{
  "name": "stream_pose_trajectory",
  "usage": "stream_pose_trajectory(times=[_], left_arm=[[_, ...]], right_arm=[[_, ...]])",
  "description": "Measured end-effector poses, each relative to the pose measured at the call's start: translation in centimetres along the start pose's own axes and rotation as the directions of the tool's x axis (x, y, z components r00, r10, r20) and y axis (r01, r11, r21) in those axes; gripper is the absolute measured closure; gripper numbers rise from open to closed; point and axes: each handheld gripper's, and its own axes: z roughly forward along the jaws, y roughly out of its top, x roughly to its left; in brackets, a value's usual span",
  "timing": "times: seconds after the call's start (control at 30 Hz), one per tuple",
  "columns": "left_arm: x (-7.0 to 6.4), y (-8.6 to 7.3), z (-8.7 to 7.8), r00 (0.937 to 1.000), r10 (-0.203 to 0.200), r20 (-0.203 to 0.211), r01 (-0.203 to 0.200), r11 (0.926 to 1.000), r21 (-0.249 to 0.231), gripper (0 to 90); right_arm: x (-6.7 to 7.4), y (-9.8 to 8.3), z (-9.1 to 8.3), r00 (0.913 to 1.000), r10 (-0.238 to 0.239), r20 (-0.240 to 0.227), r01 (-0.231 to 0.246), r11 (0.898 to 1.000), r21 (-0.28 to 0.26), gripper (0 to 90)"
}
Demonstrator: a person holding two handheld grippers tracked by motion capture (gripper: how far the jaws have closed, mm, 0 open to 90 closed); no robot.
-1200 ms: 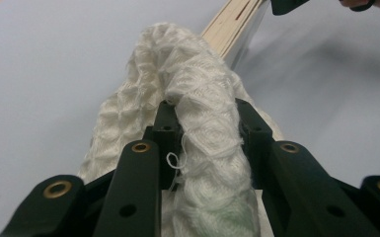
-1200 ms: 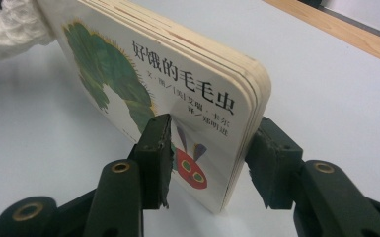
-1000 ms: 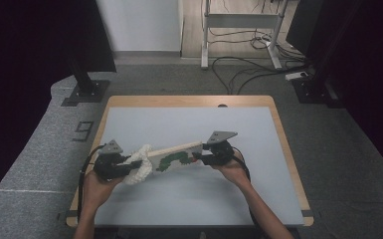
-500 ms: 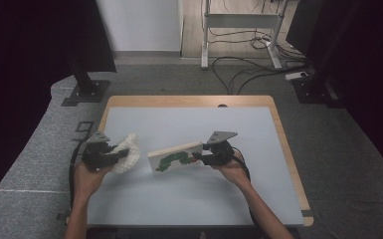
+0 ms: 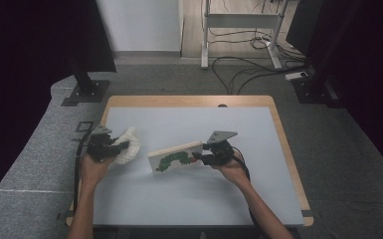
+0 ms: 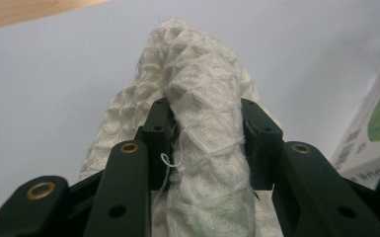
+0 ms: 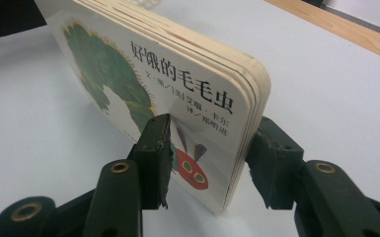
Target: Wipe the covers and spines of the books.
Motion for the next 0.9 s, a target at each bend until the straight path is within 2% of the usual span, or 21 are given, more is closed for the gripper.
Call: stream_pose_trajectory(times=[0.17, 0.27, 0.43, 0.57, 0.73, 0.9], left_arm=[[0.3, -0.4, 2.1, 0.9998, -0.002, -0.021, 0.003, 0.9991, 0.043, 61.5], [0.6, -0.9, 3.2, 0.9994, -0.025, -0.025, 0.026, 0.9983, 0.052, 60.5], [1.0, -1.8, 4.4, 0.9985, -0.054, -0.008, 0.054, 0.9963, 0.067, 57.4], [1.0, -1.7, 4.2, 0.9983, -0.053, -0.026, 0.055, 0.9965, 0.064, 44.9], [1.1, -1.4, 2.9, 0.998, -0.063, -0.001, 0.063, 0.9974, 0.036, 27.6], [0.8, -1.1, 1.1, 0.999, -0.043, -0.011, 0.043, 0.9987, 0.028, 21.0]], right_arm=[[0.0, 0.0, 0.0, 1.0, 0.005, -0.002, -0.005, 1.0, -0.003, 52.6], [0.0, 0.0, 0.0, 1.0, 0.006, -0.002, -0.006, 1.0, -0.002, 52.4], [0.1, 0.0, -0.1, 1.0, 0.004, -0.003, -0.004, 1.0, 0.0, 52.3], [0.1, -0.1, -0.1, 1.0, 0.006, -0.006, -0.006, 1.0, -0.002, 51.8], [0.1, 0.0, -0.1, 1.0, 0.004, -0.005, -0.004, 1.0, -0.001, 50.7], [0.1, 0.0, -0.1, 0.9999, 0.008, -0.007, -0.008, 1.0, -0.002, 50.6]])
